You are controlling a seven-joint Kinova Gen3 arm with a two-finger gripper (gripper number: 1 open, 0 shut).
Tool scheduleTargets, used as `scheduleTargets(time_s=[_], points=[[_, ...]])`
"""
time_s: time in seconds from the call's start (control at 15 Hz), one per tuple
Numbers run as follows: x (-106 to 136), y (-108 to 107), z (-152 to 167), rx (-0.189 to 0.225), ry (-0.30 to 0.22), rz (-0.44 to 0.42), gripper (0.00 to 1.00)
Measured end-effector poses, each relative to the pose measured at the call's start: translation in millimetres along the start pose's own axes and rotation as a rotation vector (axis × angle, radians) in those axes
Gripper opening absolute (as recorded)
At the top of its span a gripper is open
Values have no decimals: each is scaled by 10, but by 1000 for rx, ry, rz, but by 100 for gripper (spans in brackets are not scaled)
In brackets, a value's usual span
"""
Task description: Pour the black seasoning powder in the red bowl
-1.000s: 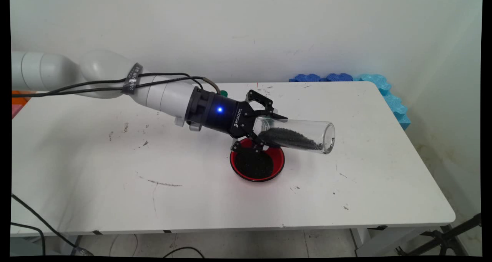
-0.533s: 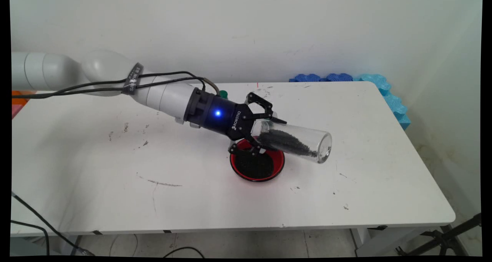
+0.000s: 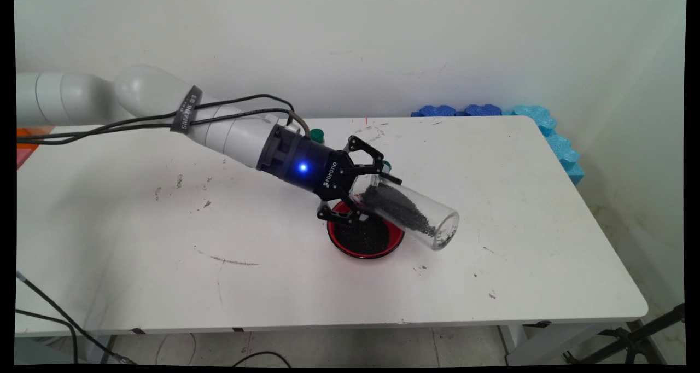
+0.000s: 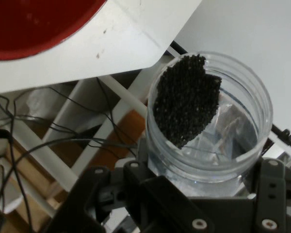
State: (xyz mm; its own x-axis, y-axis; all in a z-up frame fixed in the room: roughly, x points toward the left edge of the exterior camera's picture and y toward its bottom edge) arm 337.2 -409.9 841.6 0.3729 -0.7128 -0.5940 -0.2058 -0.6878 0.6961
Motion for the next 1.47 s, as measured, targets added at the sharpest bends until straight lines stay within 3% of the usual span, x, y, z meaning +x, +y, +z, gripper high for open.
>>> scheduleTargets(time_s=[0.53,1.27,1.47], points=[[14,136,-96,44,11,275,0],[-106,544,-242,96,21,690,0],[-159,702,-283,109,21,836,0]])
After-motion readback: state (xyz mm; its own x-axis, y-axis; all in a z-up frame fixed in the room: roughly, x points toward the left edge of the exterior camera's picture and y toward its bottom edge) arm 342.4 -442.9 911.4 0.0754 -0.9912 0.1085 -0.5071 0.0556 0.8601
